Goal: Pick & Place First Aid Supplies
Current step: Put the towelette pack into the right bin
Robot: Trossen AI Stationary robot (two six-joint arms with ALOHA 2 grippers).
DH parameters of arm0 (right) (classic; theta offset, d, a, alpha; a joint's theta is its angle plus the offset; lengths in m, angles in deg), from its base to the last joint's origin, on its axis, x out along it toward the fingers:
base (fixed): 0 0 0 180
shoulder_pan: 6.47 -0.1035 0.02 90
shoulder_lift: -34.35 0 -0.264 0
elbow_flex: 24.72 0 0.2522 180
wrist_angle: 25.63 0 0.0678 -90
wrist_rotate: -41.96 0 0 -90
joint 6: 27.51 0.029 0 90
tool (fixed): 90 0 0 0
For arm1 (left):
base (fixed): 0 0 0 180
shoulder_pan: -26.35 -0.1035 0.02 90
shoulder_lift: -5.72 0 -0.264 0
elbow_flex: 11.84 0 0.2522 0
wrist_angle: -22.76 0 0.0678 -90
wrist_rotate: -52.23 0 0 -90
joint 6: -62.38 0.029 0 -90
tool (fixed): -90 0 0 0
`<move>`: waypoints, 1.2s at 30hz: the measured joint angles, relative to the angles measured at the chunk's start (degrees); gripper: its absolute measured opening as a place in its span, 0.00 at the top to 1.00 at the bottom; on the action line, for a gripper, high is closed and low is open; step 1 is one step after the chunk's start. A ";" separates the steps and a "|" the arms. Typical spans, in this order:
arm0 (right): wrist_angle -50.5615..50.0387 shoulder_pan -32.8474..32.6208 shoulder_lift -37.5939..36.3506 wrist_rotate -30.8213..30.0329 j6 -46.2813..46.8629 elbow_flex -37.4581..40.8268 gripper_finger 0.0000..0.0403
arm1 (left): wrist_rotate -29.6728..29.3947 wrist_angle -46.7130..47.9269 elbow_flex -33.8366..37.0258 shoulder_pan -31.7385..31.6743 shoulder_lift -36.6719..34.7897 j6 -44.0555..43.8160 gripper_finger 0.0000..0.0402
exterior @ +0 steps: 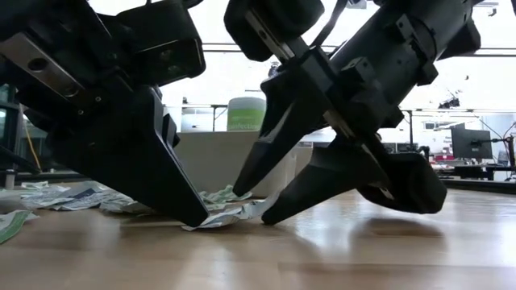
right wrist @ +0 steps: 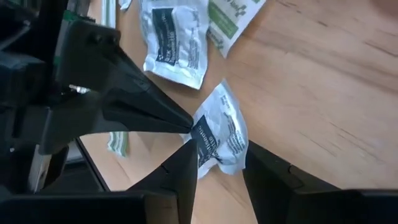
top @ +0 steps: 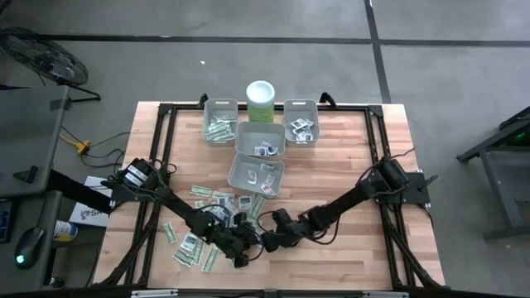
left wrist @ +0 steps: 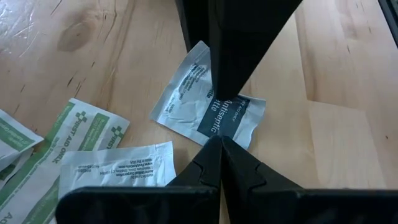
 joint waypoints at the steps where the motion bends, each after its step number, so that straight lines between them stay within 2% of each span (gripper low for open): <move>1: -0.06 -0.04 0.02 -0.61 0.33 0.04 0.72 | 0.01 0.00 0.00 0.00 0.00 0.00 1.00; 5: -0.03 0.04 0.07 -0.84 0.39 0.17 0.79 | 0.01 0.09 0.00 0.00 0.00 0.01 1.00; 12: -0.72 0.09 0.20 -1.13 0.37 0.20 0.98 | 0.14 0.09 0.00 0.00 0.00 0.01 1.00; 16: -0.89 0.08 0.22 -1.60 0.35 0.20 0.98 | 0.19 0.09 0.00 0.00 0.00 0.09 0.99; 21: -1.15 -0.13 0.22 -1.49 0.26 0.22 0.99 | 1.81 0.81 0.00 -0.03 -1.98 2.46 0.92; 27: -3.73 -1.02 -0.34 -0.94 0.35 0.22 1.00 | 5.63 11.03 0.37 0.04 -10.72 6.42 0.83; 31: -9.67 -1.84 -2.93 -0.82 0.10 0.33 1.00 | 4.66 19.33 0.25 0.03 -18.30 7.64 0.82; 36: -23.56 -2.45 -9.77 -2.66 -0.17 0.40 1.00 | 0.88 26.49 0.22 0.09 -26.76 7.87 0.82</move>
